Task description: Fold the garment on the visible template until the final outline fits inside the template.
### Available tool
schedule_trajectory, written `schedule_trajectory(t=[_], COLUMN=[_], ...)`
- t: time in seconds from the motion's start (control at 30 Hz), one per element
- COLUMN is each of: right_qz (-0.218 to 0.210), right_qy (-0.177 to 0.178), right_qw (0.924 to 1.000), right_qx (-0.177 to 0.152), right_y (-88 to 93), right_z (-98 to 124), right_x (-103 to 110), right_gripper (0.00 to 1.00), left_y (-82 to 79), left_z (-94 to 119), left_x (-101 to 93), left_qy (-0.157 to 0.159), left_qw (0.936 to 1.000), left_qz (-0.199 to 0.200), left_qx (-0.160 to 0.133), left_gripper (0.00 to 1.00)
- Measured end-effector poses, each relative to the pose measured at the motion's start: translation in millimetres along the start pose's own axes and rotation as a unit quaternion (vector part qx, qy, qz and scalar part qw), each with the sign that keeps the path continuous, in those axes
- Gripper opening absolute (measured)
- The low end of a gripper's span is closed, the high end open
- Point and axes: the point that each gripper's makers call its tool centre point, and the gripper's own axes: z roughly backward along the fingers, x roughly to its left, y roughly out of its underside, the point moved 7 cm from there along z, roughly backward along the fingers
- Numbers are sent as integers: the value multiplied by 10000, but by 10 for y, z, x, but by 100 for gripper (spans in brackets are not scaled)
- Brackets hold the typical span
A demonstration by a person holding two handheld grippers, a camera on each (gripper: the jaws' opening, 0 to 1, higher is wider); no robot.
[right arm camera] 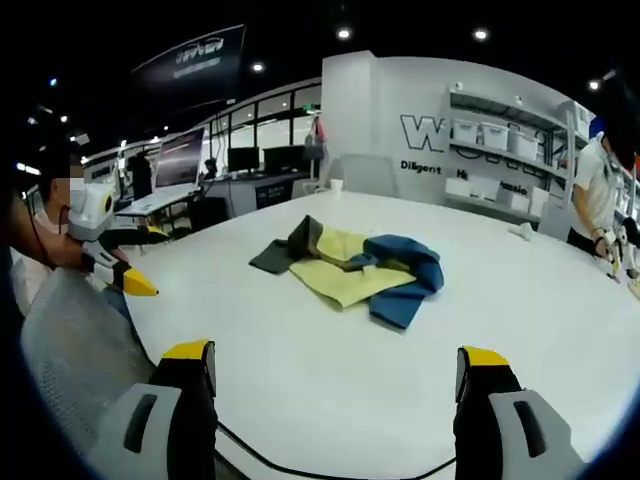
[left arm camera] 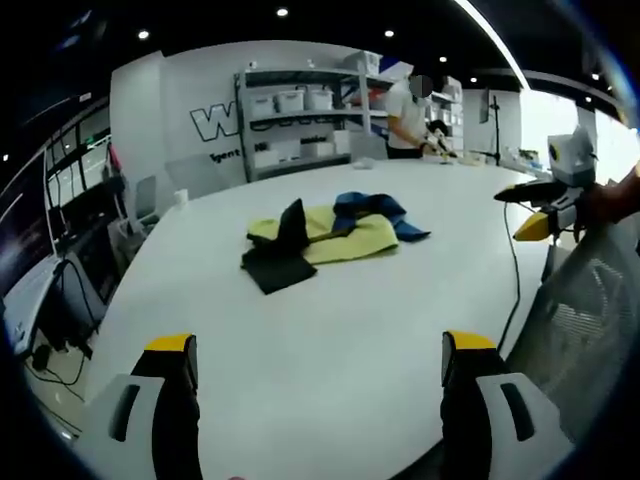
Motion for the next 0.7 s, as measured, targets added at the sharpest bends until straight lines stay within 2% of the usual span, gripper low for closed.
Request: schedule_trajectory(t=[0.7], right_qz=[-53], right_qy=[-44], right_qw=[10000], right_qx=[-20], right_y=[-2], right_z=[-5], right_x=[4], right_gripper=[99], left_y=[0], left_z=[-2], left_x=[2], left_qy=[5], left_qw=[10000], left_qz=[52], left_qx=[-20], left_gripper=[99])
